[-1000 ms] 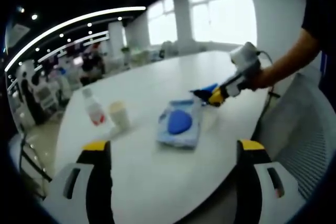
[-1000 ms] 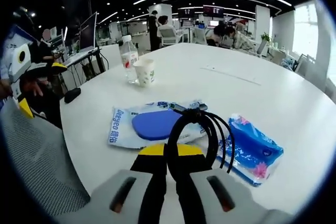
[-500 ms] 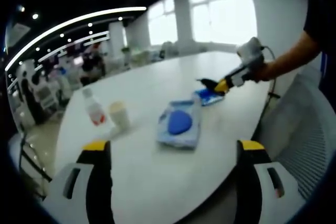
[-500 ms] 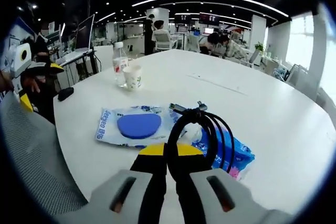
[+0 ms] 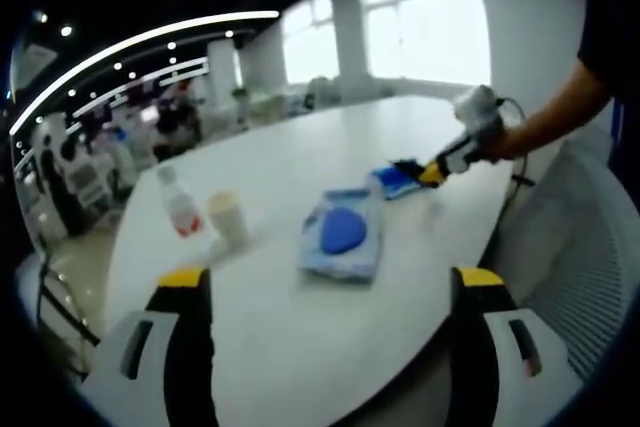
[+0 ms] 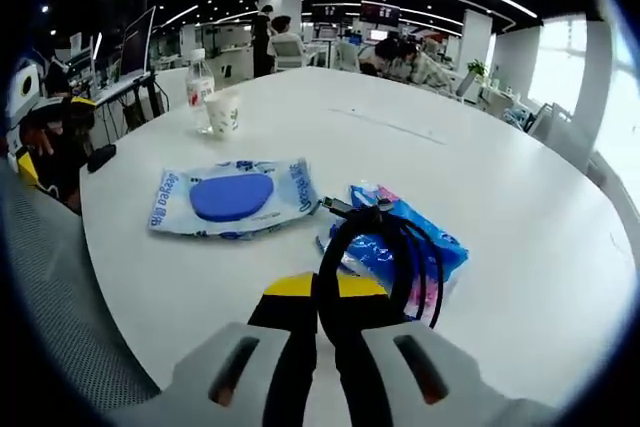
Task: Arrange the tabletop items into an orderly group along one side of the table until the central work area is clear of visible clutter.
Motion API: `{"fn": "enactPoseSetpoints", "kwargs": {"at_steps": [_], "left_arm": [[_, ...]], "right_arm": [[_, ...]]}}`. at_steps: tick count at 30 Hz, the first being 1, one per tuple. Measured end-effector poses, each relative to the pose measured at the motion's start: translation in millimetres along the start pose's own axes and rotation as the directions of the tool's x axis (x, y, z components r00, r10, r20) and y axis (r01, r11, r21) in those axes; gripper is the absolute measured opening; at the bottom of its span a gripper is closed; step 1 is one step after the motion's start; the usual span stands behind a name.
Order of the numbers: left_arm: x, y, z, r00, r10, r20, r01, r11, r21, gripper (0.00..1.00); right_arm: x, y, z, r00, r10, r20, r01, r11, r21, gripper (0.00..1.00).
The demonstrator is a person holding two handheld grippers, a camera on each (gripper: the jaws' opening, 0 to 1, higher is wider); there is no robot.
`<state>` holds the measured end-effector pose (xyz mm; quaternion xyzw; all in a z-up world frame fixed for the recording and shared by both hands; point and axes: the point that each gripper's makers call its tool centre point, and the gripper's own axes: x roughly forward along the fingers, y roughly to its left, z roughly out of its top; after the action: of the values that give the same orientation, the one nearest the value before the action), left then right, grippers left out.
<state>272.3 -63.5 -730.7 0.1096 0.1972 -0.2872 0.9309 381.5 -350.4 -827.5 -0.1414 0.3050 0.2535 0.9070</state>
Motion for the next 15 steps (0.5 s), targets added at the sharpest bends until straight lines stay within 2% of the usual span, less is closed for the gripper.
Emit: {"fn": "enactPoseSetpoints", "kwargs": {"at_steps": [7,15], "left_arm": [[0,0.2,-1.6,1.0,0.001,-0.01,-0.001,1.0,0.001,0.95],[1,-2.0,-3.8,1.0,-0.015,-0.024,0.015,1.0,0.004,0.94]], "right_arm": [[10,6,-11.9,0.999,0.012,-0.044,-0.015,0.998,-0.058,0.04],[20,16,-18.6,0.996,0.043,-0.081,-0.046,0.998,-0.044,0.05]]}}
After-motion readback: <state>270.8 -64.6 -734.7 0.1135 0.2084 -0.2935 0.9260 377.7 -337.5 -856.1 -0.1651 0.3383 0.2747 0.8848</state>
